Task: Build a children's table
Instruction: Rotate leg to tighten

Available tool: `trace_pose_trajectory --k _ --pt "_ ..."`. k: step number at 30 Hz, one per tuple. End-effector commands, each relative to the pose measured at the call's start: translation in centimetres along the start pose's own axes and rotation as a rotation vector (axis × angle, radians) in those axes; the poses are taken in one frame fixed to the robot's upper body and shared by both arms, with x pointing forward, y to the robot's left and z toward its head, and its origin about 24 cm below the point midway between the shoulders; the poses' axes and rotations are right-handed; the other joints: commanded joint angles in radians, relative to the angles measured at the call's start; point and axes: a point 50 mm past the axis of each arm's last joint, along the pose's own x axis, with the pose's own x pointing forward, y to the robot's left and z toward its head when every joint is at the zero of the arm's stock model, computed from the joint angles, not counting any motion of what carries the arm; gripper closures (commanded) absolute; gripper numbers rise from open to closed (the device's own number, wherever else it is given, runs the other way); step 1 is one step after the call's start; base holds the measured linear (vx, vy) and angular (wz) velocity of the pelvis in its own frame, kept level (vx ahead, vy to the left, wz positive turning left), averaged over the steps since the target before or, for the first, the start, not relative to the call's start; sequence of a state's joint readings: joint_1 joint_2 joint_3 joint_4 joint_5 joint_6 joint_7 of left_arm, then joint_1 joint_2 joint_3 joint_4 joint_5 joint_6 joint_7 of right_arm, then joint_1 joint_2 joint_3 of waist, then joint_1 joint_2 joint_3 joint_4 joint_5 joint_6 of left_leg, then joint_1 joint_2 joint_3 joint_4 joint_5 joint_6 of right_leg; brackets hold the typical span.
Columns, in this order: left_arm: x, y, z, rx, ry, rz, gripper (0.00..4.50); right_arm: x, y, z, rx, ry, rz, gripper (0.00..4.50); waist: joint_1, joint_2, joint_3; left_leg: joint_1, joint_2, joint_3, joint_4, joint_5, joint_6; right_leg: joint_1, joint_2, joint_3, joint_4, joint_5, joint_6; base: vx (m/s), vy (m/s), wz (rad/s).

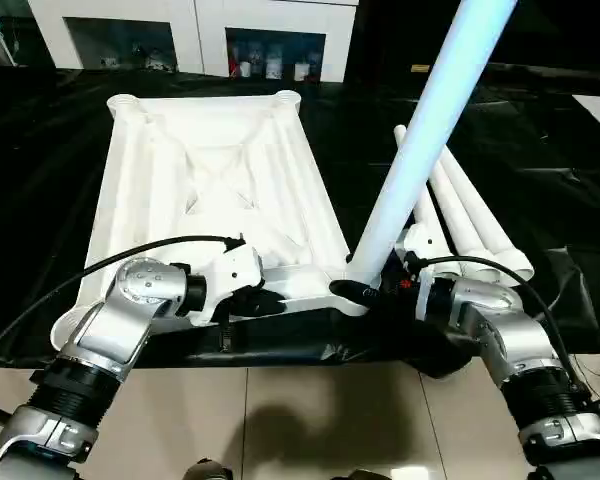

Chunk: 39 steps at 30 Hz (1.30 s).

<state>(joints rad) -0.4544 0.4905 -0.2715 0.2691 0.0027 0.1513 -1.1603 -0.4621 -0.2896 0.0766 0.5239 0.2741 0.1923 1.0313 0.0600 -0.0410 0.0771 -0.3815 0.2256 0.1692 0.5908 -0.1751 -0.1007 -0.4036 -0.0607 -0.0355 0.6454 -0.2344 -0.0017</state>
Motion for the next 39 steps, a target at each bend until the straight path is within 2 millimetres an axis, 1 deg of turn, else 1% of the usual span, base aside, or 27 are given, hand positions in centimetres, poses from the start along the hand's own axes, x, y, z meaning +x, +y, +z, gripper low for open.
trace_pose_trajectory --k 1,2,6,11,12,14,15,16,17,18,19,20,21,22,23,25,26,27,28,29,30,31,33,34,35,37,39 --pt "0.0 0.4 1.3 0.037 -0.065 -0.001 4.50 -0.2 0.0 -1.3 0.077 0.015 -0.014 1.70 0.000 0.011 -0.067 0.018 0.002 0.012 -0.058 -0.063 0.081 0.060 -0.051 0.037 -0.057 0.192 -0.293 0.000 0.000 0.00" --pt "0.0 0.4 1.3 0.036 -0.064 0.000 4.50 -0.1 0.0 -1.8 0.088 0.030 -0.019 1.71 0.000 0.011 -0.065 0.017 0.001 0.012 -0.058 -0.066 0.079 0.059 -0.051 0.036 -0.057 0.190 -0.292 0.000 0.000 0.00" --pt "-0.1 0.5 1.1 0.034 -0.057 -0.005 4.50 0.1 0.2 -2.7 0.099 0.053 -0.019 1.71 -0.002 0.012 -0.057 0.017 0.003 0.011 -0.063 -0.099 0.067 0.056 -0.052 0.036 -0.062 0.149 -0.288 0.000 0.000 0.00" --pt "-0.2 0.5 0.9 0.035 -0.046 -0.009 4.50 0.2 0.1 -3.1 0.110 0.059 -0.046 1.71 -0.003 0.014 -0.054 0.019 0.003 0.010 -0.065 -0.110 0.057 0.055 -0.052 0.036 -0.064 0.128 -0.282 0.000 0.000 0.00" --pt "-0.3 0.6 0.9 0.031 -0.043 -0.005 4.50 0.3 -0.1 -3.3 0.113 0.059 -0.082 1.71 -0.003 0.018 -0.049 0.018 0.003 0.009 -0.067 -0.120 0.054 0.052 -0.053 0.036 -0.066 0.116 -0.281 0.000 0.000 0.00" --pt "-0.2 0.9 0.6 0.014 -0.034 0.019 4.50 0.7 -0.7 -3.8 0.131 0.042 -0.195 1.71 -0.008 0.017 -0.044 0.019 0.002 0.010 -0.072 -0.157 0.038 0.049 -0.053 0.037 -0.073 0.053 -0.275 0.000 0.000 0.00" --pt "-0.2 1.0 0.6 0.007 -0.030 0.028 4.50 0.8 -0.8 -3.9 0.140 0.038 -0.220 1.71 -0.012 0.017 -0.040 0.021 0.002 0.008 -0.077 -0.204 0.016 0.048 -0.056 0.037 -0.080 -0.034 -0.265 0.000 0.000 0.00" --pt "-0.1 1.2 0.4 -0.009 -0.023 0.049 4.50 1.0 -1.0 -4.1 0.160 0.028 -0.277 1.72 -0.013 0.019 -0.038 0.022 0.003 0.006 -0.080 -0.221 0.005 0.048 -0.058 0.037 -0.083 -0.069 -0.258 0.000 0.000 0.00" --pt "0.0 1.5 0.2 -0.030 -0.013 0.082 4.50 1.3 -1.2 -4.3 0.182 0.020 -0.335 1.72 -0.020 0.018 -0.034 0.021 0.002 0.006 -0.083 -0.245 -0.009 0.045 -0.059 0.039 -0.088 -0.124 -0.247 0.000 0.000 0.00" --pt "0.6 2.4 -0.2 -0.100 0.008 0.177 4.50 2.1 -1.6 -5.0 0.232 0.017 -0.471 1.73 -0.024 0.017 -0.027 0.024 0.002 0.005 -0.087 -0.269 -0.020 0.039 -0.059 0.040 -0.096 -0.186 -0.230 0.000 0.000 0.00" --pt "0.9 2.7 -0.3 -0.131 0.015 0.211 4.50 2.5 -1.6 -5.2 0.250 0.020 -0.513 1.73 -0.026 0.018 -0.024 0.028 0.000 0.004 -0.088 -0.299 -0.032 0.034 -0.061 0.041 -0.102 -0.259 -0.217 0.000 0.000 0.00" --pt "1.3 3.1 -0.1 -0.163 0.010 0.245 4.50 3.1 -1.5 -5.4 0.262 0.032 -0.559 1.73 -0.028 0.013 -0.018 0.027 0.000 0.004 -0.090 -0.312 -0.036 0.031 -0.060 0.042 -0.106 -0.297 -0.205 -0.051 -0.007 -0.02" --pt "1.6 3.2 0.0 -0.176 0.014 0.261 4.50 3.6 -1.4 -5.5 0.275 0.036 -0.582 1.73 -0.026 0.015 -0.017 0.034 -0.001 0.002 -0.090 -0.338 -0.041 0.026 -0.063 0.043 -0.114 -0.371 -0.184 -0.051 -0.007 -0.02" --pt "1.8 3.3 0.1 -0.181 0.016 0.268 4.50 3.9 -1.3 -5.5 0.280 0.038 -0.591 1.73 -0.028 0.013 -0.016 0.033 0.000 0.001 -0.090 -0.343 -0.042 0.024 -0.063 0.043 -0.114 -0.380 -0.178 0.000 0.000 0.00" --pt "1.9 3.4 0.2 -0.186 0.019 0.275 4.50 4.1 -1.3 -5.5 0.287 0.040 -0.600 1.73 -0.025 0.013 -0.014 0.032 -0.001 0.000 -0.093 -0.345 -0.035 0.024 -0.063 0.044 -0.119 -0.402 -0.162 0.000 0.000 0.00" --pt "3.0 3.9 0.8 -0.208 0.055 0.348 4.50 5.5 -1.1 -5.3 0.314 0.053 -0.677 1.73 -0.027 0.008 -0.009 0.033 -0.001 0.002 -0.097 -0.338 -0.034 0.018 -0.061 0.044 -0.122 -0.404 -0.148 0.000 0.000 0.00" --pt "3.6 4.1 1.4 -0.234 0.058 0.381 4.50 6.2 -1.0 -4.9 0.345 0.040 -0.716 1.73 -0.026 0.010 -0.007 0.032 -0.001 0.000 -0.099 -0.345 -0.036 0.017 -0.060 0.042 -0.124 -0.410 -0.142 0.000 0.000 0.00" --pt "4.2 4.2 2.0 -0.262 0.052 0.407 4.50 6.8 -0.9 -4.5 0.371 0.026 -0.748 1.73 -0.027 0.006 -0.006 0.036 0.001 0.001 -0.099 -0.351 -0.038 0.012 -0.059 0.042 -0.122 -0.407 -0.139 0.000 0.000 0.00" --pt "4.6 4.3 2.4 -0.269 0.045 0.416 4.50 7.2 -0.9 -4.2 0.391 0.017 -0.760 1.73 -0.027 0.004 -0.007 0.038 0.001 0.002 -0.100 -0.350 -0.037 0.011 -0.059 0.041 -0.125 -0.391 -0.137 0.000 0.000 0.00" --pt "4.8 4.2 2.7 -0.271 0.040 0.417 4.50 7.5 -0.8 -4.0 0.402 0.011 -0.766 1.73 -0.027 0.004 -0.008 0.035 0.000 0.002 -0.101 -0.340 -0.034 0.014 -0.058 0.040 -0.123 -0.369 -0.138 0.000 0.000 0.00" --pt "4.9 4.2 2.9 -0.266 0.038 0.420 4.50 7.7 -0.8 -3.7 0.402 0.006 -0.766 1.73 -0.024 0.003 -0.009 0.029 0.000 0.003 -0.103 -0.307 -0.028 0.018 -0.057 0.040 -0.121 -0.317 -0.141 0.000 0.000 0.00" --pt "5.0 4.2 3.0 -0.261 0.038 0.423 4.50 7.9 -0.8 -3.5 0.399 0.003 -0.765 1.73 -0.026 -0.004 -0.008 0.027 0.001 0.004 -0.103 -0.294 -0.023 0.019 -0.056 0.040 -0.120 -0.292 -0.144 0.000 0.000 0.00" --pt "5.2 4.3 3.1 -0.229 0.044 0.433 4.50 8.7 -0.6 -2.8 0.394 -0.009 -0.751 1.73 -0.026 -0.001 -0.007 0.026 0.002 0.004 -0.105 -0.294 -0.017 0.017 -0.056 0.039 -0.119 -0.275 -0.148 0.000 0.000 0.00" --pt "5.1 4.4 2.9 -0.218 0.049 0.440 4.50 8.9 -0.6 -2.5 0.361 -0.003 -0.744 1.73 -0.028 -0.007 -0.007 0.024 0.001 0.005 -0.104 -0.292 -0.016 0.019 -0.056 0.039 -0.119 -0.271 -0.149 0.000 0.000 0.00" --pt "5.0 4.4 2.7 -0.212 0.055 0.443 4.50 9.0 -0.6 -2.3 0.338 0.003 -0.741 1.73 -0.028 -0.008 -0.008 0.019 0.001 0.004 -0.105 -0.278 -0.016 0.023 -0.056 0.039 -0.117 -0.255 -0.150 0.000 0.000 0.00" --pt "4.6 4.4 2.2 -0.195 0.078 0.451 4.50 9.2 -0.6 -1.8 0.328 -0.012 -0.719 1.73 -0.027 -0.012 -0.009 0.020 0.001 0.007 -0.103 -0.261 -0.010 0.021 -0.055 0.040 -0.115 -0.231 -0.153 0.000 0.000 0.00" --pt "4.4 4.3 2.0 -0.188 0.088 0.450 4.50 9.4 -0.6 -1.5 0.319 -0.021 -0.699 1.73 -0.027 -0.011 -0.010 0.018 0.001 0.009 -0.103 -0.240 -0.003 0.023 -0.057 0.040 -0.114 -0.208 -0.159 0.000 0.000 0.00"
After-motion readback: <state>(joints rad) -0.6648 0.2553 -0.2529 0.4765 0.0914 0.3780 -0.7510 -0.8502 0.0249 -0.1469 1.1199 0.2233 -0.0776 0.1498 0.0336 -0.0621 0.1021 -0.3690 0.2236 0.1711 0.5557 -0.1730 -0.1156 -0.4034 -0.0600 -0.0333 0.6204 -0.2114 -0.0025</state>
